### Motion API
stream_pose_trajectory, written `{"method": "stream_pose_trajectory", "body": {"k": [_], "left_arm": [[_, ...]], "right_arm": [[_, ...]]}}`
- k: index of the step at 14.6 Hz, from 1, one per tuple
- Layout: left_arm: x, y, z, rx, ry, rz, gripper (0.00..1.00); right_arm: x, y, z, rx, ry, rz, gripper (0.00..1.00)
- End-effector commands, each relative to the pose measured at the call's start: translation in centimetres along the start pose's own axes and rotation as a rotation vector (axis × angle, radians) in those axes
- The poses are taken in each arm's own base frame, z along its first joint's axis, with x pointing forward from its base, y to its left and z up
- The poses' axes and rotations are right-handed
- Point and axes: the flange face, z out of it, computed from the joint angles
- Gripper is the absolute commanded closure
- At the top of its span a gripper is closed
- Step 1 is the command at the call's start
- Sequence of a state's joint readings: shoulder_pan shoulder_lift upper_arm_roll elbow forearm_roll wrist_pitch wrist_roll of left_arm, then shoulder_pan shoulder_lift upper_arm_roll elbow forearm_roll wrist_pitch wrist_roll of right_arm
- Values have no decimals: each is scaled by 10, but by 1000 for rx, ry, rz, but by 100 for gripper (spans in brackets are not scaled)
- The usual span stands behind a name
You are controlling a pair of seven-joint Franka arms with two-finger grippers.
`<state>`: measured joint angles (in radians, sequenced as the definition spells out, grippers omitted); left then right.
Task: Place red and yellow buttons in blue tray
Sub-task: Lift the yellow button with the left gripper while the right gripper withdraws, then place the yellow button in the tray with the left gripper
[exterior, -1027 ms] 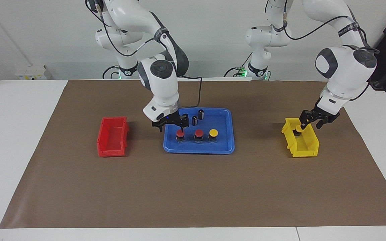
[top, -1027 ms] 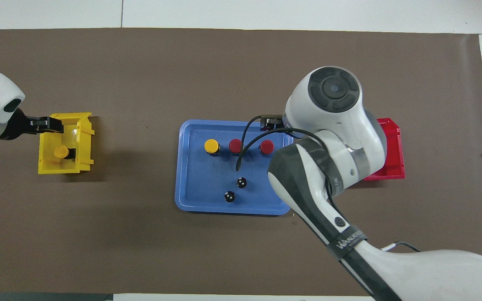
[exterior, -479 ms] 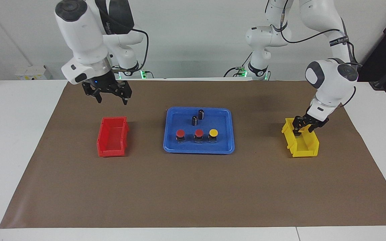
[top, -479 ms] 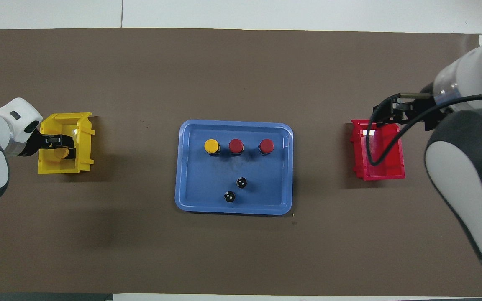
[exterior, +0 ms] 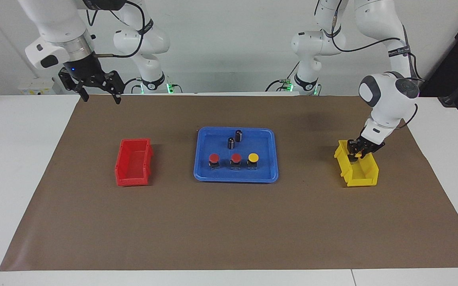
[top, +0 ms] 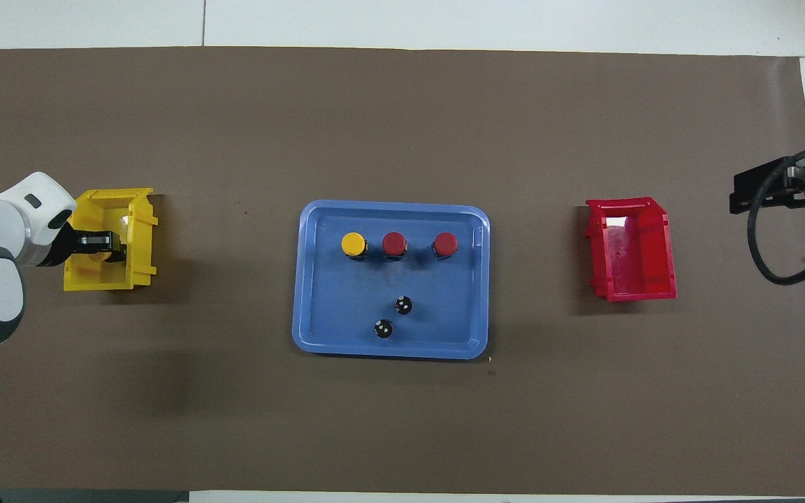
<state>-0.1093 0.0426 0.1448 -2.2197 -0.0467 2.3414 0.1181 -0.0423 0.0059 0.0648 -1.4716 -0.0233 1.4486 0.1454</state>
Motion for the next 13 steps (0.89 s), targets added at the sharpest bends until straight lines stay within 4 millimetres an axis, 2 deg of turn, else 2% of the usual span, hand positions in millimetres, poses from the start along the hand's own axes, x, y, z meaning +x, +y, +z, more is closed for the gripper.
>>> {"method": "stream_pose_trajectory", "body": {"k": [1, 2, 3, 4, 5, 7, 9, 11, 12, 13], "left_arm": [[26, 5, -43, 16, -32, 32, 97], [39, 17, -72, 48, -46, 61, 97], [46, 35, -92, 67, -50, 56, 97], [53, 58, -103, 76, -52, 25, 97], [54, 93, -110, 76, -47, -6, 97], [45, 169, -106, 65, -19, -78, 97], [24, 240, -96, 44, -6, -113, 97], [1, 297, -63, 21, 14, -138, 97], [-10, 319, -51, 8, 16, -142, 97], [-16, 330, -44, 5, 9, -142, 97]], "right_arm": [[3, 11, 7, 10, -20, -5, 0], [2, 11, 9, 10, -10, -5, 0], [1, 10, 14, 11, -7, -13, 0], [1, 11, 14, 10, -7, -14, 0], [1, 10, 14, 11, -7, -17, 0], [1, 9, 14, 10, -8, -19, 0], [0, 9, 14, 9, -11, -37, 0], [-2, 8, 14, 9, -14, -59, 0], [-2, 8, 15, 8, -15, -59, 0], [-2, 8, 14, 9, -14, -59, 0]]}}
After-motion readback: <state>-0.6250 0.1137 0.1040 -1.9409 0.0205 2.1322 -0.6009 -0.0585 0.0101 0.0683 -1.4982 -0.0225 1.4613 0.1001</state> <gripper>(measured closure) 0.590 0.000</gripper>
